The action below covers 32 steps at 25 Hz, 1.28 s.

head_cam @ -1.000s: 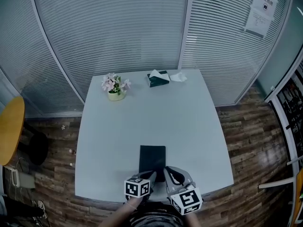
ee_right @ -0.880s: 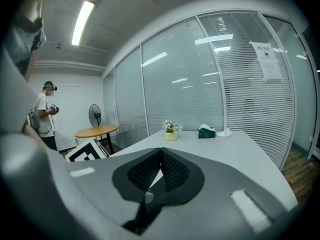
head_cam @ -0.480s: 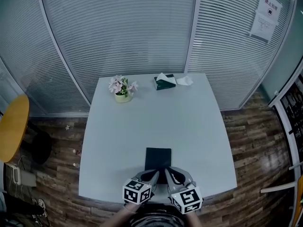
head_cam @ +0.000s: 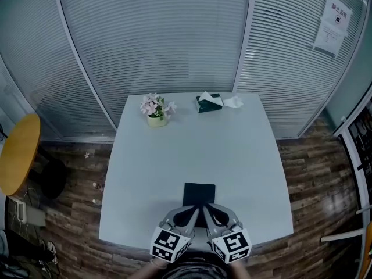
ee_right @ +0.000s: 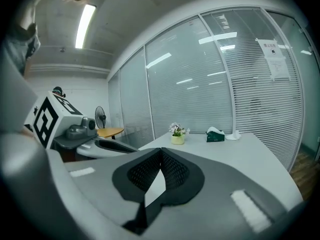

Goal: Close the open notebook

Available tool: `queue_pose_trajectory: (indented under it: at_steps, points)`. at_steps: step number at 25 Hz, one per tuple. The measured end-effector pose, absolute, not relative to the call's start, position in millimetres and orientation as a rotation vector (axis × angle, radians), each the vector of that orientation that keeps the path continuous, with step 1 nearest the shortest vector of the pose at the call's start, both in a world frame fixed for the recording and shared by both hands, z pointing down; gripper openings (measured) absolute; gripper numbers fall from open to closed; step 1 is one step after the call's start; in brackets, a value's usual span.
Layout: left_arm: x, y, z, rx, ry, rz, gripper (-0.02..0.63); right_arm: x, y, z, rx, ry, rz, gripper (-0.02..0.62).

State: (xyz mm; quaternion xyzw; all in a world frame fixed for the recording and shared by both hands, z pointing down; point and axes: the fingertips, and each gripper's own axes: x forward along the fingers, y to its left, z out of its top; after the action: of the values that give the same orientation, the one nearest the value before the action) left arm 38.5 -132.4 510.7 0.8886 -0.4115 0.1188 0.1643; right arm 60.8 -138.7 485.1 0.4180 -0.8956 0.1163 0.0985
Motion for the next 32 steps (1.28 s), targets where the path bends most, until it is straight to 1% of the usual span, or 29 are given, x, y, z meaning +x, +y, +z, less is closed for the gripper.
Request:
queue_pose_trajectory:
  at_steps: [12, 18, 22, 32]
  points:
    - [14, -146, 442, 2.613, -1.292, 0.179, 0.003, 43, -145, 435, 1.223, -2.748, 0.238, 0.002]
    - [9, -146, 424, 2.681, -1.378, 0.227, 0.003, 38, -148, 421, 1.219, -2.772, 0.199, 0.0]
    - [13, -143, 418, 2.645, -1.377, 0.182, 0.003, 38, -146, 419, 1.213, -2.77, 0.193, 0.0]
    - [13, -142, 433, 2.66, -1.344, 0.215, 0.003, 37, -145, 423, 1.2, -2.751, 0.207, 0.0]
